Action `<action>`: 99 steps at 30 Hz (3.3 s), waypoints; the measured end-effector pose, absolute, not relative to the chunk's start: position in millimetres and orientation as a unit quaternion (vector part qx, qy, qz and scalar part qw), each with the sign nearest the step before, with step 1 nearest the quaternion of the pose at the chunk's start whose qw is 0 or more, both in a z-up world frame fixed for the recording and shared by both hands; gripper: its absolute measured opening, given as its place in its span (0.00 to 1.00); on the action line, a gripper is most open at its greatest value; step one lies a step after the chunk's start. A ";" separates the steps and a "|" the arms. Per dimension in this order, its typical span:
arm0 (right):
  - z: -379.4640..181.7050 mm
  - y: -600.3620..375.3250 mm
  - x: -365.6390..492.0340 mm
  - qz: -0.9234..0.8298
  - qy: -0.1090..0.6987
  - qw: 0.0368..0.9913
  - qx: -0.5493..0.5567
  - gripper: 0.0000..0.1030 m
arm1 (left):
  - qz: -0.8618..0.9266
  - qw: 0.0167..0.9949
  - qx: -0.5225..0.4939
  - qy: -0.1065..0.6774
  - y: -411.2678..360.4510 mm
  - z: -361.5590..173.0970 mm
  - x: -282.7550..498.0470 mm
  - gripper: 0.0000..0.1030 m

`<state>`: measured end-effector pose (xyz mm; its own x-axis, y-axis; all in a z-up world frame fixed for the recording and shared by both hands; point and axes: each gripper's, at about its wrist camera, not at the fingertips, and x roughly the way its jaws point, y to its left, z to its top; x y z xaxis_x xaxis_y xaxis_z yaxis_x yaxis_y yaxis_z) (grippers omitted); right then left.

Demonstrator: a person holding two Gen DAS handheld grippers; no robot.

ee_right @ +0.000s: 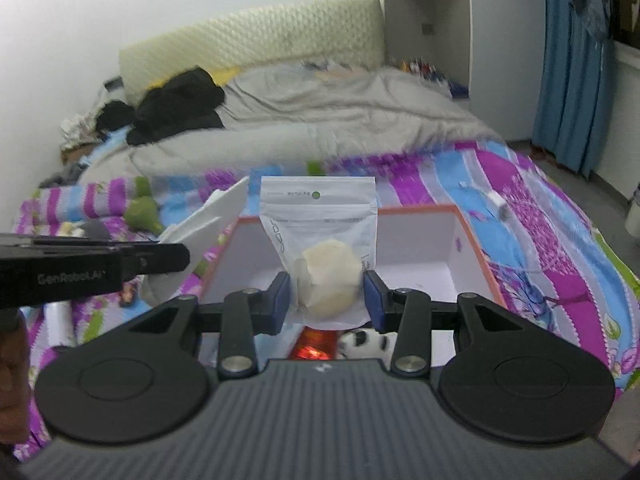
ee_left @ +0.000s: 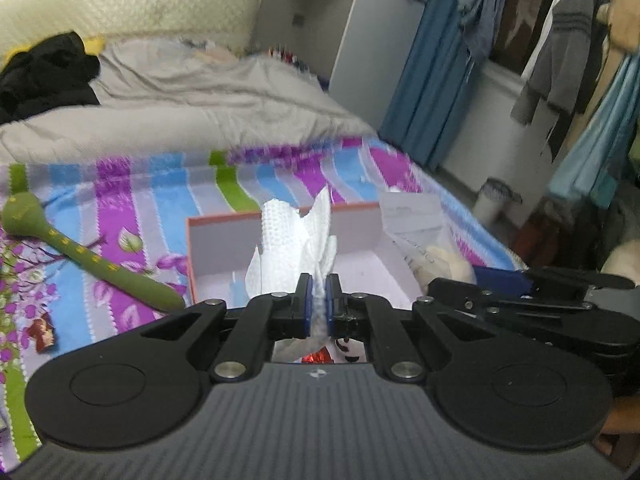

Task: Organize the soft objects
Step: 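Carry the tissue with left tool while right tool carries the sponge bag over the box, then open left tool to drop the tissue while right tool drops the sponge bag into the box, then withdraw both tools from the box back over the bed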

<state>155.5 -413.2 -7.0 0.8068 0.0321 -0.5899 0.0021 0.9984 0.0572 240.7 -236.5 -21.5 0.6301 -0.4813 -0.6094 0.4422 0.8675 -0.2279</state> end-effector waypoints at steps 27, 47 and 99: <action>-60.7 -482.4 196.3 -0.021 0.437 0.897 0.062 0.71 | -0.246 0.835 -0.034 0.492 -282.1 -80.9 322.2 0.55; -10.3 -448.6 99.4 0.004 0.307 0.948 0.088 0.71 | -0.269 0.913 -0.017 0.307 -235.7 2.3 190.1 0.55; -98.5 -246.0 -13.7 0.158 0.358 0.920 0.032 0.71 | -0.080 0.913 -0.119 0.383 -1.4 -106.8 13.0 0.55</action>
